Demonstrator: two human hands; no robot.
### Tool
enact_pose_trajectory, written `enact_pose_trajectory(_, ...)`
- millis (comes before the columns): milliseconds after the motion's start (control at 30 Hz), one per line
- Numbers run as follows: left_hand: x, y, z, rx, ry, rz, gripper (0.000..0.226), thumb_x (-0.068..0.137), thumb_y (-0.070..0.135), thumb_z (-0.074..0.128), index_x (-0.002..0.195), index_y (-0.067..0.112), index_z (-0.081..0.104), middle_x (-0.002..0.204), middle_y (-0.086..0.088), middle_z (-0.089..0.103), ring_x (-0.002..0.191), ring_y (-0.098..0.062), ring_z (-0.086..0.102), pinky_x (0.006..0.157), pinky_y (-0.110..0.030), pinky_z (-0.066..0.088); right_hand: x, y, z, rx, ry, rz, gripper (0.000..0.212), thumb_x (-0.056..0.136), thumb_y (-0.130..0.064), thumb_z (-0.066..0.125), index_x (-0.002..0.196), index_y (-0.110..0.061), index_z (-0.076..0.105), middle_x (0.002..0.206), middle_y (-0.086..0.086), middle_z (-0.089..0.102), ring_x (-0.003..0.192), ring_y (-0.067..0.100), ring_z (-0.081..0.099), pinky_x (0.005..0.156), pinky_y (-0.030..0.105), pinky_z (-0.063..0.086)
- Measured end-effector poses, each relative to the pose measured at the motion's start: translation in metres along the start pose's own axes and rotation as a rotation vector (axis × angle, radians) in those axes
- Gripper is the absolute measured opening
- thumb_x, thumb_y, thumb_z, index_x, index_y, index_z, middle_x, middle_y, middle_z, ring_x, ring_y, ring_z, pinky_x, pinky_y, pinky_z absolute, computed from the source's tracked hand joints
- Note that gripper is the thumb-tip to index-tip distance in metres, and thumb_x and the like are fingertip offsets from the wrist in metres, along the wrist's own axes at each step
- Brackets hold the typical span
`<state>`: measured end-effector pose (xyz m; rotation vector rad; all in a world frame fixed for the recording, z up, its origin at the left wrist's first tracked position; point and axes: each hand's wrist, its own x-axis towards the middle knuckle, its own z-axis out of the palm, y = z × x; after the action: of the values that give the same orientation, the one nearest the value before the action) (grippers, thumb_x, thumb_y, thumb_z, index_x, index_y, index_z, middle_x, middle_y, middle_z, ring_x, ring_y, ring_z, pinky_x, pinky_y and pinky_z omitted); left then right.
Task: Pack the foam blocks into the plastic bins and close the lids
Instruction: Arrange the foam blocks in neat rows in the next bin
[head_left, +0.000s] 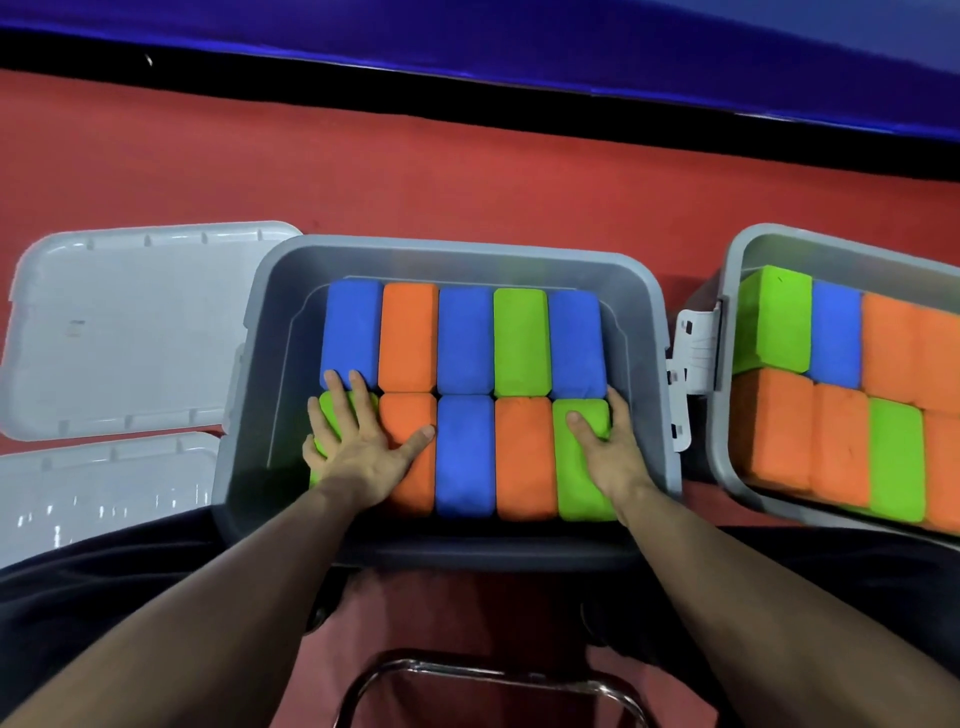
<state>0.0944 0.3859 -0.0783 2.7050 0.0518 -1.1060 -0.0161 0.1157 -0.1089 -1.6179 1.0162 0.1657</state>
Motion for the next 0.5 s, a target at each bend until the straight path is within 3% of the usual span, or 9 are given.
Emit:
enact_pose_trajectory(267, -0.0013, 0.0006, -0.0017, -0.003, -0.003, 0.004, 0.119, 0.075, 0.094, 0.034, 0.150, 0.033, -0.037, 0.154, 0.006, -0.048, 0.151, -0.030, -0.029, 0.122, -0.057, 0.001, -0.0027, -0.0047, -0.0001, -0.071, -0.023, -0.019, 0.069, 0.101, -0.040, 0.059, 0.158, -0.043, 0.019, 0.139, -0.017, 0.050, 0.126, 0.007, 0.045, 0.109, 0.025, 0.033)
enact_pose_trajectory(433, -0.0015, 0.0005, 0.0005, -0.007, 0.011, 0.002, 0.119, 0.074, 0.095, 0.033, 0.149, 0.035, -0.036, 0.154, 0.008, -0.048, 0.151, -0.030, -0.029, 0.122, -0.057, 0.000, 0.0040, -0.0023, -0.0037, -0.058, -0.063, 0.010, 0.073, 0.099, -0.046, 0.060, 0.156, -0.051, 0.015, 0.150, -0.014, 0.048, 0.136, 0.013, 0.046, 0.119, 0.038, 0.035)
enact_pose_trajectory(500, -0.0008, 0.0005, 0.0015, -0.006, 0.015, 0.006, 0.119, 0.074, 0.095, 0.033, 0.149, 0.034, -0.037, 0.154, 0.007, -0.048, 0.151, -0.030, -0.029, 0.122, -0.058, 0.001, 0.0041, -0.0012, -0.0038, -0.058, -0.065, 0.011, 0.073, 0.099, -0.047, 0.059, 0.157, -0.050, 0.014, 0.152, -0.015, 0.045, 0.137, 0.011, 0.042, 0.119, 0.036, 0.032)
